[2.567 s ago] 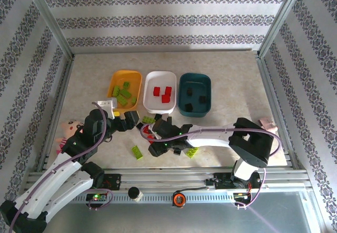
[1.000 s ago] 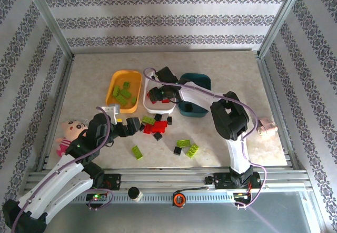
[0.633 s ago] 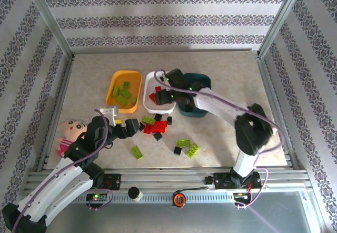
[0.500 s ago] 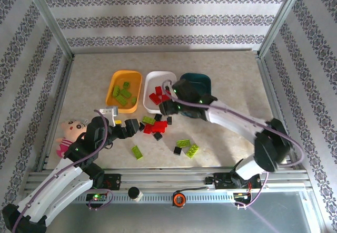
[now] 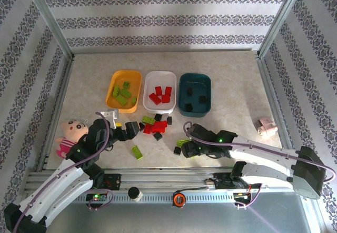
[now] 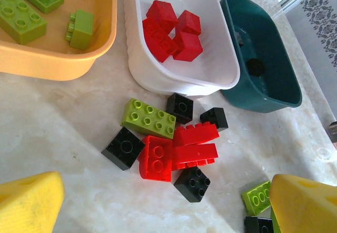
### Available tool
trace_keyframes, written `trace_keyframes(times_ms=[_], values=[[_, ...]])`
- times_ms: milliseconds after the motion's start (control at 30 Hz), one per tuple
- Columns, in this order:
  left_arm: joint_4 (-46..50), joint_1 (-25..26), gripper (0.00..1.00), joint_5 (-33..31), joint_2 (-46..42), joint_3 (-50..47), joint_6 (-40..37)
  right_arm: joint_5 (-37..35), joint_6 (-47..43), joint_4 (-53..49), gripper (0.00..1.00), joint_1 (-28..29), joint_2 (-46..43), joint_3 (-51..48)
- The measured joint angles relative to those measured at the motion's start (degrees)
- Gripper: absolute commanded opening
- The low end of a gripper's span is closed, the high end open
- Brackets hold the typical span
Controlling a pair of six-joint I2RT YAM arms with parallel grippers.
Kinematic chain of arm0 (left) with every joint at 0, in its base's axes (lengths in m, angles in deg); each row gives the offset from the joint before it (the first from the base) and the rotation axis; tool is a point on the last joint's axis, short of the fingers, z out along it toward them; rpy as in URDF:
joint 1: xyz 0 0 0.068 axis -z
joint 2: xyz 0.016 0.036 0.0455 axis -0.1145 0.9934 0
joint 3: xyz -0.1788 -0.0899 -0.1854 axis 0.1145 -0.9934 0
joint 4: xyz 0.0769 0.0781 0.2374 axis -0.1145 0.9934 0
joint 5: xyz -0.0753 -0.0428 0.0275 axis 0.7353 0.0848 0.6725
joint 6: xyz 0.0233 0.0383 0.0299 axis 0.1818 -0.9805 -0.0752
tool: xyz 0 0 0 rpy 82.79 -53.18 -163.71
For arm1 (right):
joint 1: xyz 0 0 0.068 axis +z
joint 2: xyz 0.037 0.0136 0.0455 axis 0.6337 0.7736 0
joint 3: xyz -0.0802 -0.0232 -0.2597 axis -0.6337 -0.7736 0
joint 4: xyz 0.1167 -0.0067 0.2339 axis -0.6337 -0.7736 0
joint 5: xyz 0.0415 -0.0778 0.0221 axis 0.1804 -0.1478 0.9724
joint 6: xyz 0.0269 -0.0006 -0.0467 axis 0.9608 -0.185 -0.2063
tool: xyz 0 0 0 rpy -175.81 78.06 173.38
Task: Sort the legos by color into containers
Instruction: Pick up the lego from the bottom-center of the table.
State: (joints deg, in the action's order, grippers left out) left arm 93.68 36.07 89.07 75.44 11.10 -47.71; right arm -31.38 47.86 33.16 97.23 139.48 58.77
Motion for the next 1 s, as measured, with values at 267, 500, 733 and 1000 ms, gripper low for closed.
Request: trace_keyframes(times_ms=[267,500,733,1000], values=[[-0.7,0.0,1.00,0.0,0.2,-0.7,0.0,-1.1,11.2,-0.2,0.75,0.4,0.2,-2.5],[-0.8,0.0,1.00,0.0,0.2,-0.8,0.0,-1.0,13.3,1.7,0.76,0.4,5.3,-2.1],[-1.3,0.0,1.00,0.0,0.2,-1.0,0.0,-1.0,13.5,3.9,0.75,0.4,8.7,-0.7],[-2.0,0.0,1.00,0.0,0.2,-1.4,0.0,-0.6,13.1,4.7,0.63,0.3,13.4,0.2]])
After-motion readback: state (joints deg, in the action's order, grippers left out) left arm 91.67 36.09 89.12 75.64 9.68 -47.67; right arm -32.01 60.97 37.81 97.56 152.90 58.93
